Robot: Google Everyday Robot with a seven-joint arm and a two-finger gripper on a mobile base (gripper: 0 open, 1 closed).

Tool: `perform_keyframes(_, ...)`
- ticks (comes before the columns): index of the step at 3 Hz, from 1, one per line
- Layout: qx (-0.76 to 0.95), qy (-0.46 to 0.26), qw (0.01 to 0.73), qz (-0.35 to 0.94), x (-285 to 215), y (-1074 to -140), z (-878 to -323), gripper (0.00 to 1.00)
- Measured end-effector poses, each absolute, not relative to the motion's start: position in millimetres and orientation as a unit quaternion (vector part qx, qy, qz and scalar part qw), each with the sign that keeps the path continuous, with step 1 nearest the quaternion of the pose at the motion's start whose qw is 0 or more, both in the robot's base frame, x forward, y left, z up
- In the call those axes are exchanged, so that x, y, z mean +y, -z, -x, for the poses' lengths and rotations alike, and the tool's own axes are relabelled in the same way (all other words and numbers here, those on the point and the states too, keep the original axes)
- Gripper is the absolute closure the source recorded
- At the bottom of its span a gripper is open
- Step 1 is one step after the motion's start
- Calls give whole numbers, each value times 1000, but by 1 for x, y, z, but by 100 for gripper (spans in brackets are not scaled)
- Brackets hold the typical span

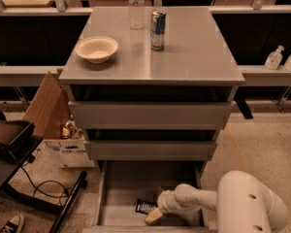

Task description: Pick rxbar blueberry from bottom drawer and place on counter

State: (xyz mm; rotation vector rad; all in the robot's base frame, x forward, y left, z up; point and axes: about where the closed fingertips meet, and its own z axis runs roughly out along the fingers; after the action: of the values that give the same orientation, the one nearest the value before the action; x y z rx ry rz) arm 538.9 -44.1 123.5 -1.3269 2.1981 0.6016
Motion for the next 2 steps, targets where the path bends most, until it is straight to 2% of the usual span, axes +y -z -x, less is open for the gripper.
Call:
perform_keyframes(1,803,-225,244,495,-26,-102,-535,6)
perform_keyframes(2,798,-228,236,506,-13,-92,-532,24)
